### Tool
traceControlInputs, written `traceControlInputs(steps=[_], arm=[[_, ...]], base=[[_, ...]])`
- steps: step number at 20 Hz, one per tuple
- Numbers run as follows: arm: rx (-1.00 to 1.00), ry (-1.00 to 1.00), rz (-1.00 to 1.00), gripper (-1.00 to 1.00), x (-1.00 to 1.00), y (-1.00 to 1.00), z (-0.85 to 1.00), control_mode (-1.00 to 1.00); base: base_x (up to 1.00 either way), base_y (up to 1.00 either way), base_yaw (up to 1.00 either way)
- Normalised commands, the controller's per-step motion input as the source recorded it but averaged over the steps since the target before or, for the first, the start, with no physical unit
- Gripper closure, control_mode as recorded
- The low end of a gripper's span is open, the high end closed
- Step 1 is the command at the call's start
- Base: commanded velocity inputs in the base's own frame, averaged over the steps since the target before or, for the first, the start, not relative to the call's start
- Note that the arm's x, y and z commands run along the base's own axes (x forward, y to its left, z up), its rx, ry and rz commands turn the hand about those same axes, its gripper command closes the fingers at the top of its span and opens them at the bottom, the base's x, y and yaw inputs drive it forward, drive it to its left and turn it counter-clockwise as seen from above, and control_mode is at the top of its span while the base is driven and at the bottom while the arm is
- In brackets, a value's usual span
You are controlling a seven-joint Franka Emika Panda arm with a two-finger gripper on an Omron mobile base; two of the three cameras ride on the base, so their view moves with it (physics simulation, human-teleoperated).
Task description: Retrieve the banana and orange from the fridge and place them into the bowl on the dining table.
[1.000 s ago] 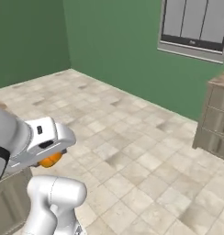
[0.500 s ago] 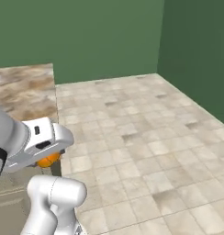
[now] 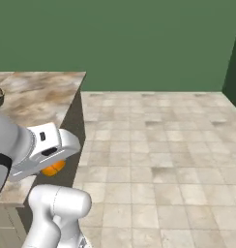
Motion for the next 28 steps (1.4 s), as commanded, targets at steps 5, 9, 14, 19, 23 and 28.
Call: traceControlInputs(steps=[5, 9, 14, 19, 23, 28], arm=[[0.00, 0.00, 0.00, 1.00, 0.00, 0.00, 0.00, 1.00], [0.00, 0.00, 0.00, 1.00, 0.00, 0.00, 0.00, 1.00], [0.00, 0.00, 0.00, 1.00, 0.00, 0.00, 0.00, 1.00], [0.00, 0.00, 0.00, 1.00, 0.00, 0.00, 0.00, 1.00], [0.00, 0.00, 0.00, 1.00, 0.00, 0.00, 0.00, 1.00], [0.00, 0.00, 0.00, 1.00, 0.00, 0.00, 0.00, 1.00]], base=[[1.00, -0.53, 0.44], [1.00, -0.21, 0.47], [1.00, -0.14, 0.53], [0.97, 0.00, 0.62], [1.00, -0.07, 0.64], [1.00, -0.08, 0.65]])
